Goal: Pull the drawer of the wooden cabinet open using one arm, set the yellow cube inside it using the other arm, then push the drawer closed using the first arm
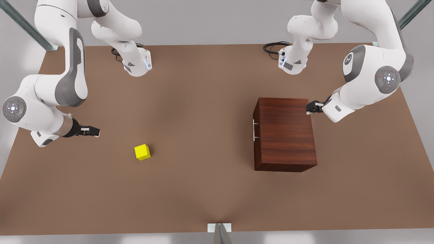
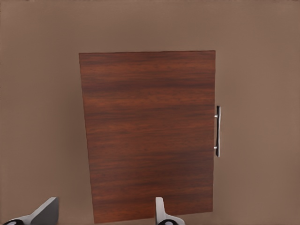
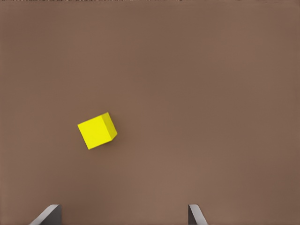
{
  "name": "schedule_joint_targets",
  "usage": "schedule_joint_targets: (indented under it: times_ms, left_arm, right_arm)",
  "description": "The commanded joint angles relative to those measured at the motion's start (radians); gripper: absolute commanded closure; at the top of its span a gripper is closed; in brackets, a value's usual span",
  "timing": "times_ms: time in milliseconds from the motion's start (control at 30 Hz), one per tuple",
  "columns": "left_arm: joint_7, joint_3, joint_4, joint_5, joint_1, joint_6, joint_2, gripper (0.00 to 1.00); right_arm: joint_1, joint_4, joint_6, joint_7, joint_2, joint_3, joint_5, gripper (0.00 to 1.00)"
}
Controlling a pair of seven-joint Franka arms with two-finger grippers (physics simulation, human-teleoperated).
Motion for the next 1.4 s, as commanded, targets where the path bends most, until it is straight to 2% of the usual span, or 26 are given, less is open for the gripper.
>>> schedule_joint_targets:
  times_ms: [0,67,133,267,333,400,467,533,667,733,933,1267,1300,1367]
  left_arm:
    - [-0.035,0.0,-0.003,0.008,0.01,0.048,-0.001,0.0]
    - [-0.105,0.0,0.055,0.008,-0.043,0.048,0.028,0.0]
    - [-0.438,0.006,0.08,0.055,-0.267,0.05,0.051,0.0]
    - [-0.895,0.072,0.282,0.092,-0.637,0.047,0.254,0.0]
    - [-0.995,0.083,0.301,0.083,-0.709,0.059,0.304,0.0]
    - [-1.009,0.089,0.308,0.089,-0.727,0.102,0.382,0.0]
    - [-1.035,0.14,0.413,0.092,-0.757,0.122,0.51,0.0]
    - [-1.106,0.171,0.442,0.089,-0.755,0.183,0.57,0.0]
    - [-0.994,0.194,0.402,0.093,-0.706,0.172,0.576,0.0]
    - [-0.797,0.194,0.309,0.139,-0.715,0.191,0.573,0.01]
    - [-0.695,0.195,0.157,0.239,-0.709,0.272,0.531,0.0]
    - [-0.689,0.201,0.127,0.232,-0.708,0.261,0.496,0.0]
    - [-0.737,0.215,0.141,0.149,-0.695,0.232,0.49,0.0]
    - [-0.716,0.221,0.132,0.165,-0.7,0.235,0.494,0.0]
  right_arm:
    - [0.0,0.0,0.014,0.01,-0.001,0.0,0.001,0.0]
    - [0.0,0.0,0.014,0.01,-0.001,0.0,0.001,0.0]
    - [0.0,0.0,0.014,0.01,-0.001,0.0,0.001,0.0]
    - [0.0,0.0,0.014,0.01,-0.001,0.0,0.001,0.0]
    - [0.0,0.0,0.014,0.01,-0.001,0.0,0.001,0.0]
    - [0.0,0.0,0.014,0.01,-0.001,0.0,0.001,0.0]
    - [0.0,0.0,0.014,0.01,0.0,0.0,0.001,0.0]
    - [0.0,0.0,0.014,0.01,0.0,0.0,0.001,0.0]
    - [0.0,0.0,0.014,0.01,0.005,0.0,0.001,0.0]
    - [0.002,0.007,0.014,0.01,0.007,0.0,0.001,0.0]
    - [0.006,0.007,0.014,0.01,0.008,0.0,0.001,0.0]
    - [0.008,0.008,0.014,0.013,0.014,0.001,0.001,0.0]
    - [0.008,0.007,0.014,0.013,0.014,0.001,0.001,0.0]
    - [0.008,0.007,0.014,0.013,0.014,0.001,0.001,0.0]
